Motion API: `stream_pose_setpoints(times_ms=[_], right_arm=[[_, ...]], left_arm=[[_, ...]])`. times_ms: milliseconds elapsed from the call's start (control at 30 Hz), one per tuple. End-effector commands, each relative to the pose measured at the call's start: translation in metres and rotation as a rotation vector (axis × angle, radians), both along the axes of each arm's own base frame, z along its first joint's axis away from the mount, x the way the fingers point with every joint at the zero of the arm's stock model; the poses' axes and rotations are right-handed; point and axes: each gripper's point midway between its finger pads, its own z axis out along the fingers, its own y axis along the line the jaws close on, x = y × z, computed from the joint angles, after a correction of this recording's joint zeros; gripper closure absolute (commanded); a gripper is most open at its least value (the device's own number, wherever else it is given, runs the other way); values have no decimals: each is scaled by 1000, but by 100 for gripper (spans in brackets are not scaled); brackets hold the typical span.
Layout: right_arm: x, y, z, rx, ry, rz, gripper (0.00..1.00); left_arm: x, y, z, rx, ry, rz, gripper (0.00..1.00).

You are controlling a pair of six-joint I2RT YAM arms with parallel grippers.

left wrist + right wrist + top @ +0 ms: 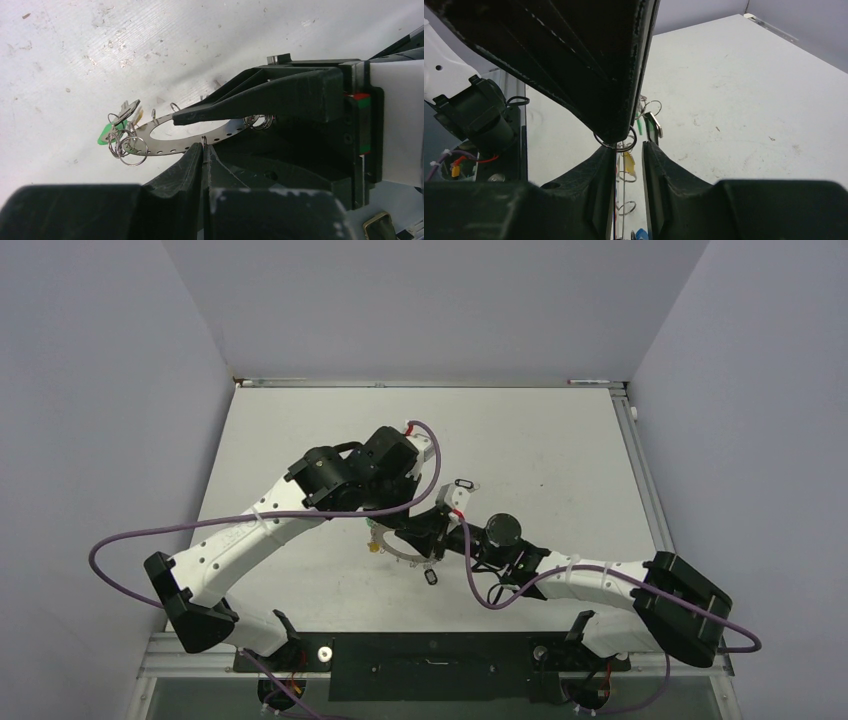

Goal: Put the keys on the keyring

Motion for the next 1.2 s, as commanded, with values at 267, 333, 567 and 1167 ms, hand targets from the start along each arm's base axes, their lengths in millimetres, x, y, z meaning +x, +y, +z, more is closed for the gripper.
stream_pose_setpoints(times_ms=[267, 333, 567, 1167], right_arm=[[-9, 9, 35, 95, -79, 64, 78], [-9, 9, 36, 96, -78, 64, 77], [-12, 9, 36, 101, -89, 78, 82], [-40, 0, 45, 127, -109, 192, 95]], left_arm=[[-6, -11, 18, -68, 26, -14, 100], [-6, -10, 17, -66, 32, -13, 100], [-10, -13, 15, -77, 55, -20, 100], [-3, -11, 24, -182, 103, -16, 76]])
